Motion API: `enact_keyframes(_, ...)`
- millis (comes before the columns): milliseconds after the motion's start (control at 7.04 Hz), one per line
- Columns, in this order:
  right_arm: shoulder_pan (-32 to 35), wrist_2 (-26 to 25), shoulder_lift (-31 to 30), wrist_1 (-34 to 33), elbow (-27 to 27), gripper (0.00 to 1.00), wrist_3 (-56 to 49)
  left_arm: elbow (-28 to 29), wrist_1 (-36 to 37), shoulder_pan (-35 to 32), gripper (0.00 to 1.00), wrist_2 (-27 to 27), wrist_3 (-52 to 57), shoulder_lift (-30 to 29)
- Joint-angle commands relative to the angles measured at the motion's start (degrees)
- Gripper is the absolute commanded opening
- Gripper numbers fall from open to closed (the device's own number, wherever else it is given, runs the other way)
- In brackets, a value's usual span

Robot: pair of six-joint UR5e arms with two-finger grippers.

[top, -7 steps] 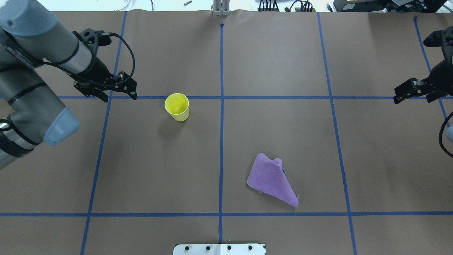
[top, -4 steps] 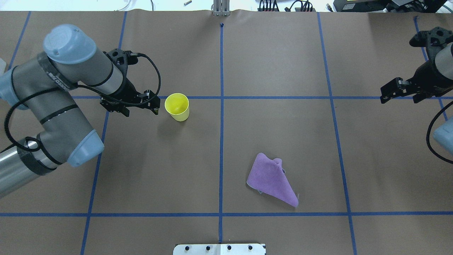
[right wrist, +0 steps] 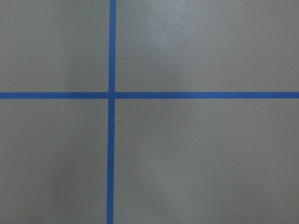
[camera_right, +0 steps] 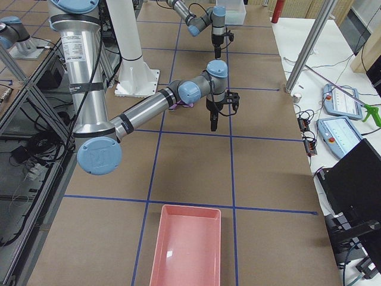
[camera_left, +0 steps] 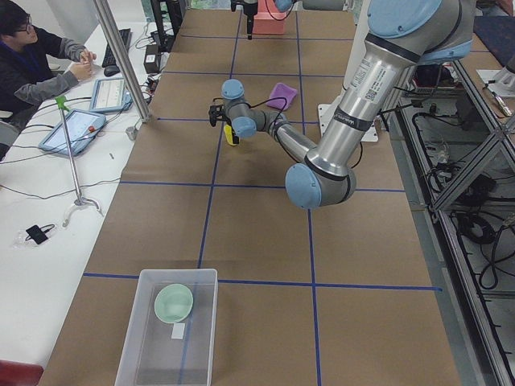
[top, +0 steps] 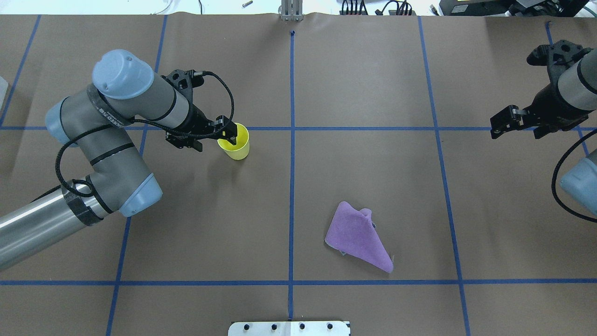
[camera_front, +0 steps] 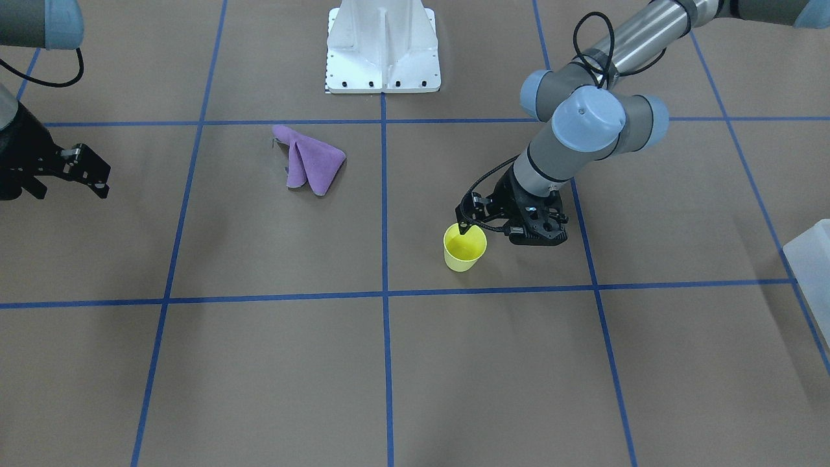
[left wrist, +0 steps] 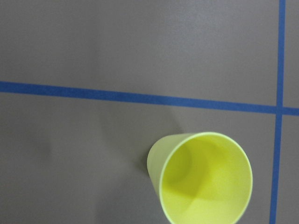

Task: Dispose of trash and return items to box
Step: 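Close the left gripper on the yellow cup rim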

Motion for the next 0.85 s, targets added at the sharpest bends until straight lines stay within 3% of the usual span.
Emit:
enact_keyframes(0,-0.06,-0.12,0.00,0.00,-0.01,1.00,0.00,1.24,-1.91,0.01,0.45,0.03,-0.32,-0.03)
enact_keyframes(142,-0.06,-0.12,0.00,0.00,-0.01,1.00,0.00,1.41,-1.91,0.01,0.08,0.03,-0.24,-0.03)
enact_keyframes(284,-0.15,-0.12,0.00,0.00,-0.01,1.00,0.00,1.32,-1.91,0.01,0.00,0.03,-0.06,-0.03)
enact_keyframes(710,-0.15,-0.12,0.09,0.00,-0.01,1.00,0.00,-2.08,-0.95,-3.48,0.00,-0.93,-0.06,-0.12)
